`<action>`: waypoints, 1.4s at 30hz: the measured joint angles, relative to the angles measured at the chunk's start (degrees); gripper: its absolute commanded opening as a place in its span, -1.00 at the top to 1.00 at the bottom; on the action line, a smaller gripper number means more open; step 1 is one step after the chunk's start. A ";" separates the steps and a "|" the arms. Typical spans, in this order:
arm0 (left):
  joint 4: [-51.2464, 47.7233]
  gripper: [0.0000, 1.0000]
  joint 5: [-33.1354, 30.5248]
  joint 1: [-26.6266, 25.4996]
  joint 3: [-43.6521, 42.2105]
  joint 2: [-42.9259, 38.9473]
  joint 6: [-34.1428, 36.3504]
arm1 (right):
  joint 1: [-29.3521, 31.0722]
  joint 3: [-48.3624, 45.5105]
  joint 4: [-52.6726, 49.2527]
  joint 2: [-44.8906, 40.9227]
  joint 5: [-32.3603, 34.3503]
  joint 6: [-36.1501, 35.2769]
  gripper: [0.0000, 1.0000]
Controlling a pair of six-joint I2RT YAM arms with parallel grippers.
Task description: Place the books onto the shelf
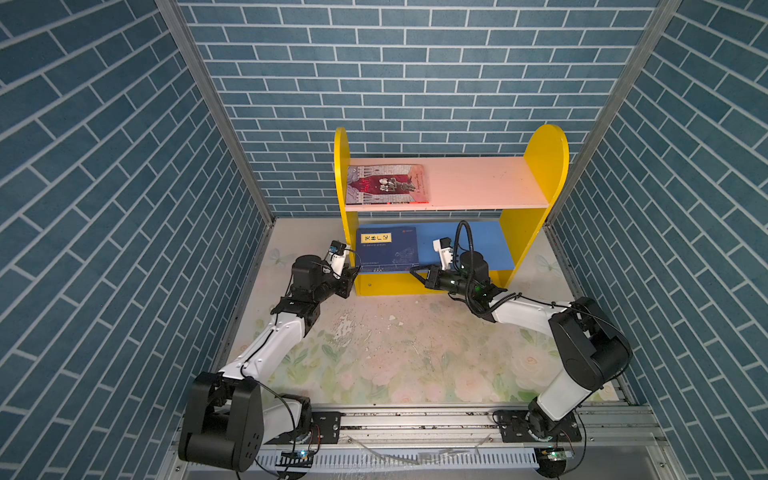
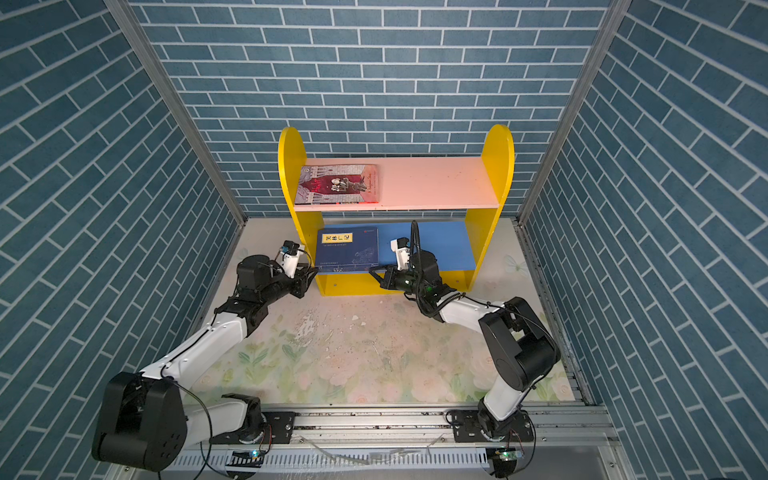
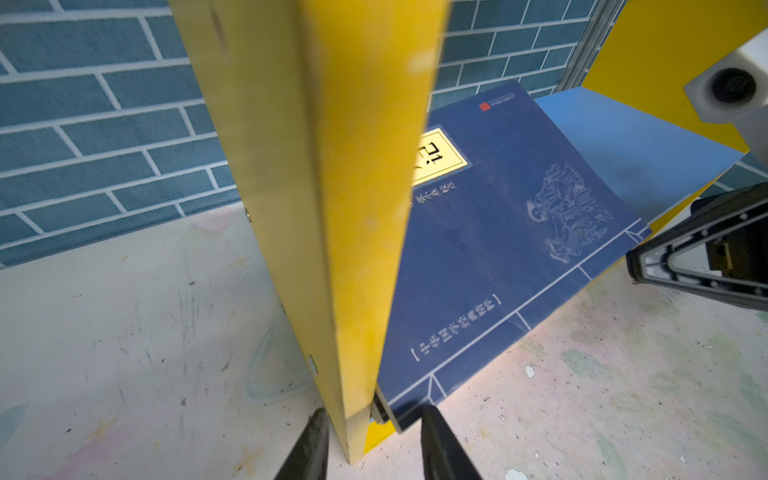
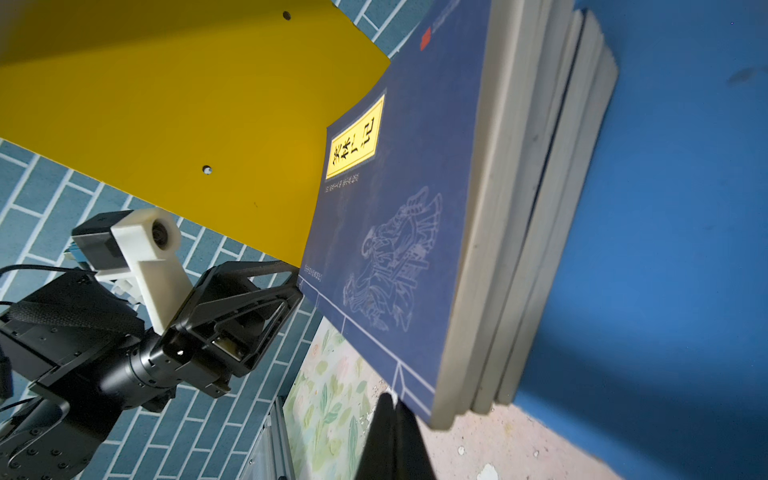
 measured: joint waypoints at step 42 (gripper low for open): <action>-2.10 0.33 1.92 -0.02 0.02 0.59 4.90 | 0.00 -6.01 1.68 -7.08 -0.17 1.86 0.98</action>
